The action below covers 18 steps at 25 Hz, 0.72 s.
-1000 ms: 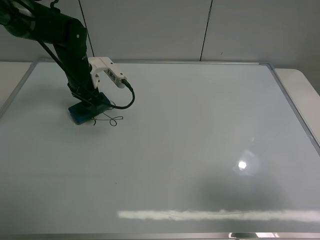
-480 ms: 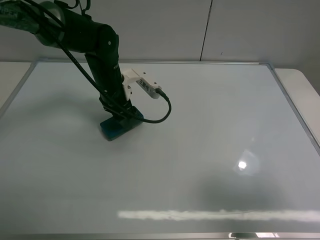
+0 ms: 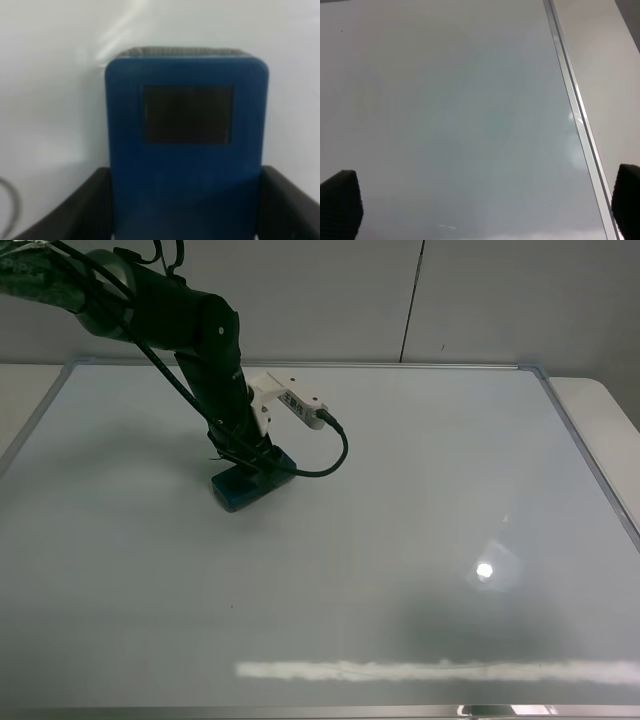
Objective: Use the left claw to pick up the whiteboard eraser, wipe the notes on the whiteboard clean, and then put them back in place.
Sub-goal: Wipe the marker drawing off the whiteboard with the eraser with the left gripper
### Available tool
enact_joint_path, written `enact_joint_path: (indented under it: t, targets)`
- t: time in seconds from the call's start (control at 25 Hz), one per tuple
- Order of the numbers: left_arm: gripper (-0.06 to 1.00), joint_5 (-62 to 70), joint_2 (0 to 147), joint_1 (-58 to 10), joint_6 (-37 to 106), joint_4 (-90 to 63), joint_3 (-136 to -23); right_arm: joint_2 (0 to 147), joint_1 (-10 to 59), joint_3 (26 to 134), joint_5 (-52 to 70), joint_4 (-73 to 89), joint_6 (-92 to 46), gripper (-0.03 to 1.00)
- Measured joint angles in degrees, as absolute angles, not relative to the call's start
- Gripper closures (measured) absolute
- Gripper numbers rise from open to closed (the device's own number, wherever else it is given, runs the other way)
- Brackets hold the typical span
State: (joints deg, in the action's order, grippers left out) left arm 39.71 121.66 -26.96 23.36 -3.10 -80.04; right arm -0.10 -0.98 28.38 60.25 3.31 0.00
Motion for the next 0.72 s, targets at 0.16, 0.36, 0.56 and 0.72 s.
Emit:
enact_joint_path:
  t: [0.16,0.36,0.56,0.72]
  targets:
    - [0.39,37.06,122.06,-22.52,23.36,-0.69,-80.38,-0.1,-0.98,28.38,60.25,3.31,0.0,-0.03]
    - [0.39,33.28,122.22,-15.12,23.36,1.71,-80.38,-0.1,-0.98,28.38,60.25,3.31,0.0,-0.03]
    - [0.39,33.51,122.17,-9.06,23.15,1.89,-80.48,-0.1,-0.98,28.38,60.25,3.31,0.0,-0.03]
    - [0.39,34.89,122.05,-8.09,22.96,0.77,-80.55,-0.1,-0.98,28.38,60.25,3.31,0.0,-0.03]
